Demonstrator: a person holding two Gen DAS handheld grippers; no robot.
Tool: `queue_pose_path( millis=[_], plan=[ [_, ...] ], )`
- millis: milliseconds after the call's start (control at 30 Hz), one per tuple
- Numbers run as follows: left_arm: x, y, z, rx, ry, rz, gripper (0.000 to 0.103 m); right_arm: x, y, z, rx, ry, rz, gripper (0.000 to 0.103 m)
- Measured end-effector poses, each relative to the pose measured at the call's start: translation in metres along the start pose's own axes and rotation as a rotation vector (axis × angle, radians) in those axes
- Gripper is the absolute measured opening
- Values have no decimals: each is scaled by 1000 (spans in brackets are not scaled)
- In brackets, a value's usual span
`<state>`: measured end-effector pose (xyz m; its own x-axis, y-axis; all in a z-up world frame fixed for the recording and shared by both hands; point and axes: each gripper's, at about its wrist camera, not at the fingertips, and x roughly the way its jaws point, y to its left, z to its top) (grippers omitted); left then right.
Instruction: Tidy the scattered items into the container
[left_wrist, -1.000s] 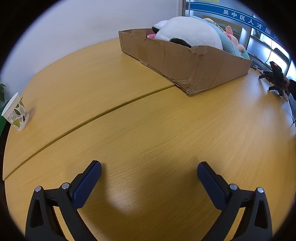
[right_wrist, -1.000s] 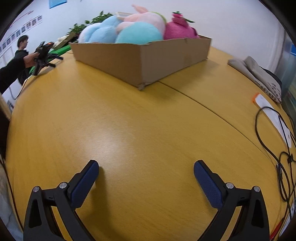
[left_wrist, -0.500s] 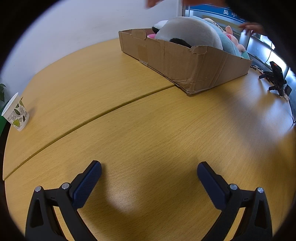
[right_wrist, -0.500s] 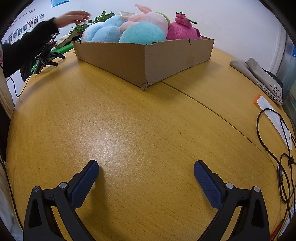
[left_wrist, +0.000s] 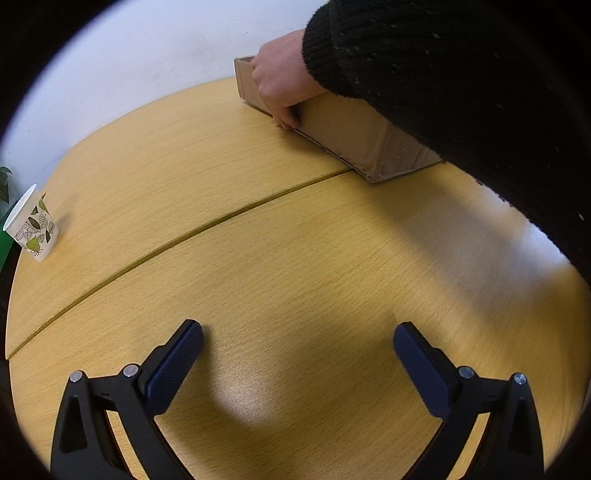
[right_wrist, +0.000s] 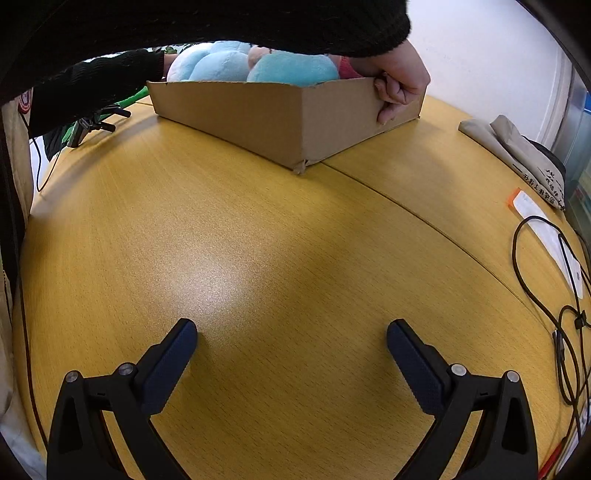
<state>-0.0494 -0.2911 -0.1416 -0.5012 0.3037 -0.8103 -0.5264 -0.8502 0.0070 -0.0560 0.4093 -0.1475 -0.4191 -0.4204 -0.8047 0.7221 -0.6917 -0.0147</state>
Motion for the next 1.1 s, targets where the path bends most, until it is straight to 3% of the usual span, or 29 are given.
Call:
queue_pose_path(
  millis=[1100],
  plan=[
    [5, 3, 7, 0, 2, 0, 103, -1, 2, 0, -2, 1, -1, 103]
  ],
)
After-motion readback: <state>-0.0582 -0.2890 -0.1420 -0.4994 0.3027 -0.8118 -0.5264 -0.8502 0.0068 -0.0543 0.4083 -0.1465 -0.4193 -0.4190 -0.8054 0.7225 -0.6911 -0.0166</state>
